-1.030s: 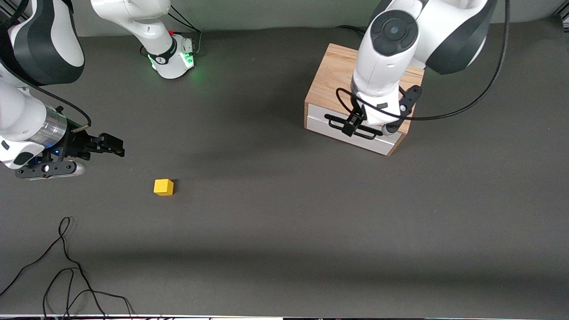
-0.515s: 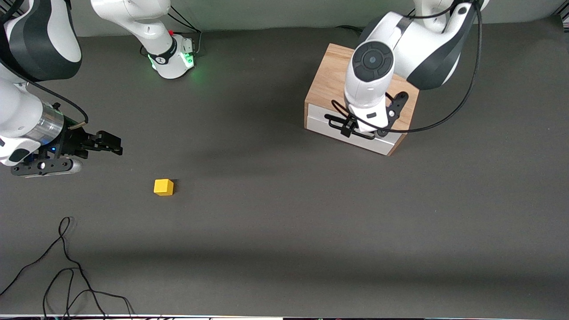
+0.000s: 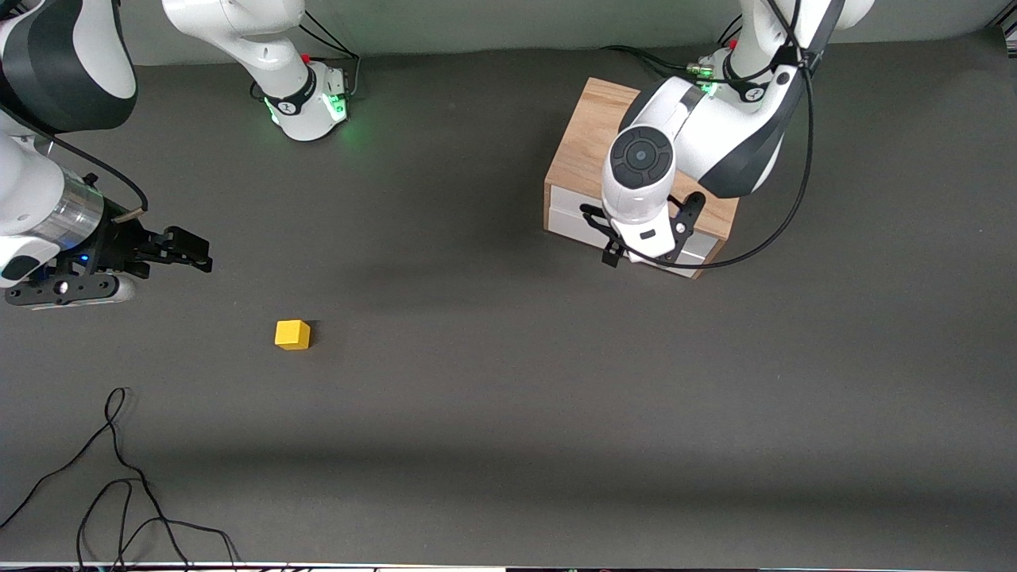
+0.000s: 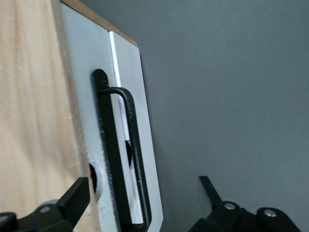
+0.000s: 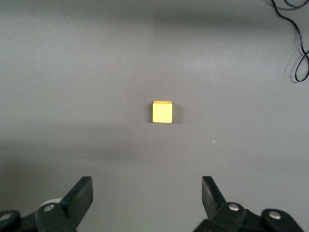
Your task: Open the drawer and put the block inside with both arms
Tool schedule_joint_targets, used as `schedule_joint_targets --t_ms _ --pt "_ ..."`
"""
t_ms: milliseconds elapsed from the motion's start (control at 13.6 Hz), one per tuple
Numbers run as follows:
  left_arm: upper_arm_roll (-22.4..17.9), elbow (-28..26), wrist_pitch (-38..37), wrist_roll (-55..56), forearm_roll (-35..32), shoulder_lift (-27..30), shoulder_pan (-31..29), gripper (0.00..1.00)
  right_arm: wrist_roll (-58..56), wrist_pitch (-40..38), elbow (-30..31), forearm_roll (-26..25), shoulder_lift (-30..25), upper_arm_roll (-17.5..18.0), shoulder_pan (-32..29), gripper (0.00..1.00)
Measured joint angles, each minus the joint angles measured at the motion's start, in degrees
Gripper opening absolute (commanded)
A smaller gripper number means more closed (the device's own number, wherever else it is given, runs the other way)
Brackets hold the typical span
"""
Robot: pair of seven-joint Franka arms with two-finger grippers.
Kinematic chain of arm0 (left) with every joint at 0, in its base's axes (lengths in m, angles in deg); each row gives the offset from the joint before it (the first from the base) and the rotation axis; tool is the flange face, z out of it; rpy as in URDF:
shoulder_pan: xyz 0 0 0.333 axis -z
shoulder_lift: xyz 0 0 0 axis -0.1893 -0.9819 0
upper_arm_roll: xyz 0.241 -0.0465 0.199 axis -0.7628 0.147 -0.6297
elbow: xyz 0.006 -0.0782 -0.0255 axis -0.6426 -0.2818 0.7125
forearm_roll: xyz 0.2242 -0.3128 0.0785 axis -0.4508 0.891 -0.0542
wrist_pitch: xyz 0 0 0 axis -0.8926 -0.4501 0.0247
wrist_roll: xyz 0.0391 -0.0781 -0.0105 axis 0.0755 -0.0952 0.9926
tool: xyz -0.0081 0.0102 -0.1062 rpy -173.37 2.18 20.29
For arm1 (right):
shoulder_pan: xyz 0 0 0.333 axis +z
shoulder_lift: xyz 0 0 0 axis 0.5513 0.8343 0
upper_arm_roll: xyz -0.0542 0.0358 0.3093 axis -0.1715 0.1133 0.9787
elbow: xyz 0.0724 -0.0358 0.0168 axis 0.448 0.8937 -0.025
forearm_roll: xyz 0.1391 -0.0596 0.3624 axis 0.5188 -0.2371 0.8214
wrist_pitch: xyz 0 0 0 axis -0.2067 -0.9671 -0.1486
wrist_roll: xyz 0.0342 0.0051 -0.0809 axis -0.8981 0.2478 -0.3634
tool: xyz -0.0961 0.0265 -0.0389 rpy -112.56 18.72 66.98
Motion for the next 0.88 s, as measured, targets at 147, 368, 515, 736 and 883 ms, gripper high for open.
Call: schedule_joint_targets --t_ms 147,368,515,736,883 --pt "0.0 0.0 0.5 0.7 -0.1 -0.5 0.0 1.00 0.0 0.1 0.0 -0.2 0.0 -0.7 0.0 1.00" --pt "-0.1 -0.1 1.2 1.8 -0.2 -1.5 0.0 1.00 0.0 0.2 0.0 -0.7 0.1 -0.9 0.1 1.00" --pt "-0.1 -0.1 1.7 2.0 -0.2 -2.2 0.1 1.00 0.1 0.5 0.1 -0.8 0.3 -0.7 0.4 1.00" --pt "-0.1 -0.1 2.2 2.1 -0.2 -2.9 0.2 1.00 0.1 0.4 0.2 -0.8 1.2 -1.0 0.3 1.00" --pt "-0.1 -0.1 2.3 2.2 -0.2 -3.3 0.3 1.00 -0.2 0.3 0.2 -1.0 2.3 -1.1 0.3 1.00"
